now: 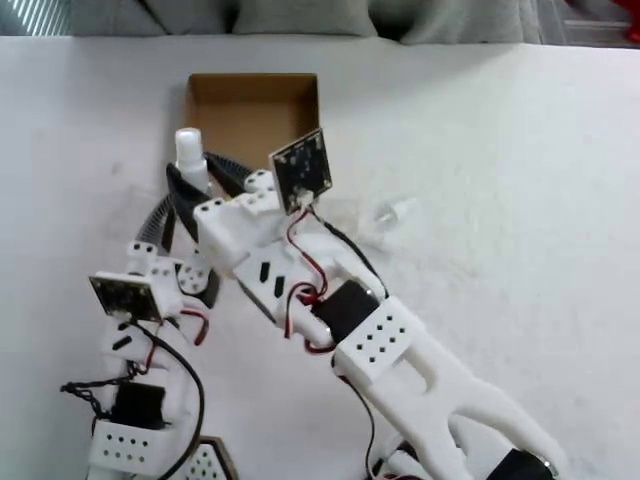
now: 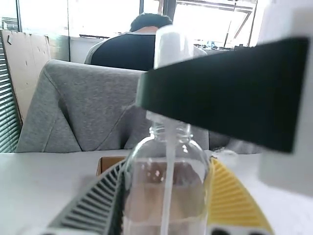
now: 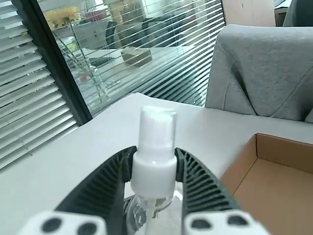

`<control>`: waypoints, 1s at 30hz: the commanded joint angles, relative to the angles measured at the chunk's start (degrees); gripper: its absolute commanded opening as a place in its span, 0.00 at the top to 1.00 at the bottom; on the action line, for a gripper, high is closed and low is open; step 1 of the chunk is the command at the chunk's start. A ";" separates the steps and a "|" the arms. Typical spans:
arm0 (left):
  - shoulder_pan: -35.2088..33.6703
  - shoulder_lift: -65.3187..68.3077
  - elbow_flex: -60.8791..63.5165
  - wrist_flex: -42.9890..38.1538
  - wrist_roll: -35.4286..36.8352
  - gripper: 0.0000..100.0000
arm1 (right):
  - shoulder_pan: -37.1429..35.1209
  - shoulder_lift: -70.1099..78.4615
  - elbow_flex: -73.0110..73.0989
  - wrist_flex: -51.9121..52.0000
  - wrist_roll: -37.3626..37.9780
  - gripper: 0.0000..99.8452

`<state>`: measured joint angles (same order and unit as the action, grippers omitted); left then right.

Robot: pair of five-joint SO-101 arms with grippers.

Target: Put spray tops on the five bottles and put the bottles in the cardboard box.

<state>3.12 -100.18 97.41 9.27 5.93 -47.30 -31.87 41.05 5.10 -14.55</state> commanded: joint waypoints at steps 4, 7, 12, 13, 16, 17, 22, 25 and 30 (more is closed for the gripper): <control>0.40 -1.36 -0.18 -0.09 -0.35 0.89 | -0.57 -1.10 0.00 0.22 0.79 0.93; 0.40 -1.36 -0.18 -0.09 -0.35 0.89 | -0.57 -1.19 0.00 2.77 0.79 0.84; 0.40 -1.36 -0.18 -0.09 -0.35 0.89 | -0.57 -1.54 -0.18 2.86 0.70 0.79; 0.40 -1.36 -0.18 -0.09 -0.35 0.89 | -0.57 -2.33 -0.18 2.86 0.70 0.79; 0.40 -1.36 -0.18 0.00 -0.35 0.89 | -0.57 -6.20 -0.18 3.03 0.70 0.79; 0.40 -1.36 -0.18 0.00 -0.35 0.89 | -0.57 -7.52 -0.18 3.03 0.70 0.79; 0.40 -1.36 -0.18 0.79 -0.35 0.89 | -0.31 -13.05 -1.05 6.20 0.79 0.79; 0.40 -1.36 -0.18 0.79 -0.35 0.89 | -0.31 -14.64 -2.37 10.95 0.79 0.79; 0.40 -1.36 -0.18 0.79 -0.35 0.89 | 0.22 -16.31 -2.64 12.70 0.79 0.79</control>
<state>3.03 -100.26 97.41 9.98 5.93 -47.56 -45.58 41.58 17.32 -14.55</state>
